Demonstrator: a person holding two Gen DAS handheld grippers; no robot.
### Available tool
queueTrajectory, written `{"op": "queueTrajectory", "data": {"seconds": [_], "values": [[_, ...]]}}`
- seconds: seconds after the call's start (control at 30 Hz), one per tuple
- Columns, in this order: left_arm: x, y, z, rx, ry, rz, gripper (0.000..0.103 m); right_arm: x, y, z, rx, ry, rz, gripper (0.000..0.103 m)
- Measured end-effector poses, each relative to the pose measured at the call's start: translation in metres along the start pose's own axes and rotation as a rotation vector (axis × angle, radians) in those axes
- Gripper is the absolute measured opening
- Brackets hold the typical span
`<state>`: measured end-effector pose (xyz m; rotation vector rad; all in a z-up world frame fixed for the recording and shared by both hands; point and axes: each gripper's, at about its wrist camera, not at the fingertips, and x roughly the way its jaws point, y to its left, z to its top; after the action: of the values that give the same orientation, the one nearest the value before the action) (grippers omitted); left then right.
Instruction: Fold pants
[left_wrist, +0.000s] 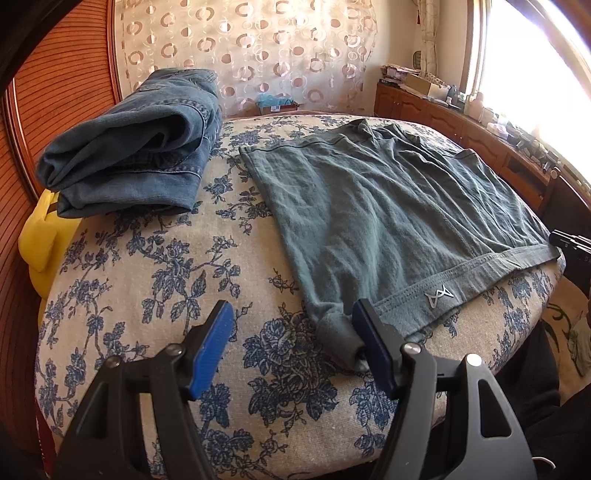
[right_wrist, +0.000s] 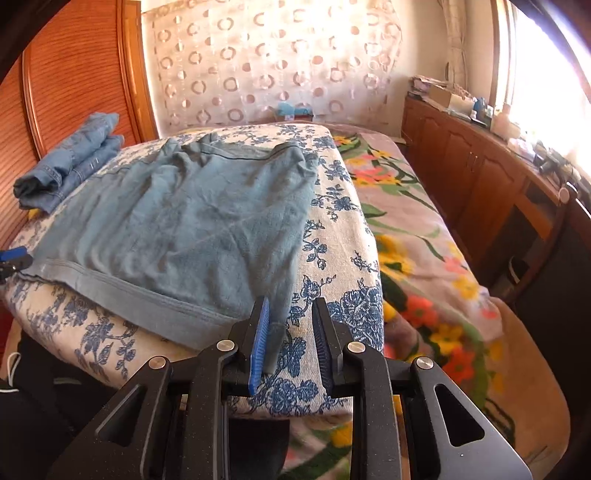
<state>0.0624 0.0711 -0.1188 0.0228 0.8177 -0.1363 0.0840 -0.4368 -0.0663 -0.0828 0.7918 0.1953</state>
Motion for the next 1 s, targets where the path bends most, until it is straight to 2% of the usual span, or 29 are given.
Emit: {"op": "queueTrajectory", "data": {"seconds": [0.27,0.63,0.73,0.83,1.0], "values": [[-0.003,-0.007,0.002,0.028,-0.027,0.035,0.067,-0.005,0.002,-0.006,0.026,0.031,0.036,0.023],[-0.013,-0.017,0.023,0.019,-0.09,-0.013,0.067,-0.003,0.003,-0.009,0.051,0.053,0.066,0.023],[-0.012,-0.023,0.03,0.014,-0.085,-0.046,0.067,-0.001,0.004,-0.009,0.047,0.048,0.074,0.015],[-0.012,-0.029,0.033,0.029,-0.089,-0.047,0.067,-0.002,0.006,-0.005,0.04,0.039,0.074,0.008],[-0.012,-0.031,0.037,0.034,-0.094,-0.046,0.067,-0.007,0.012,0.011,0.04,0.001,0.121,0.005]]}}
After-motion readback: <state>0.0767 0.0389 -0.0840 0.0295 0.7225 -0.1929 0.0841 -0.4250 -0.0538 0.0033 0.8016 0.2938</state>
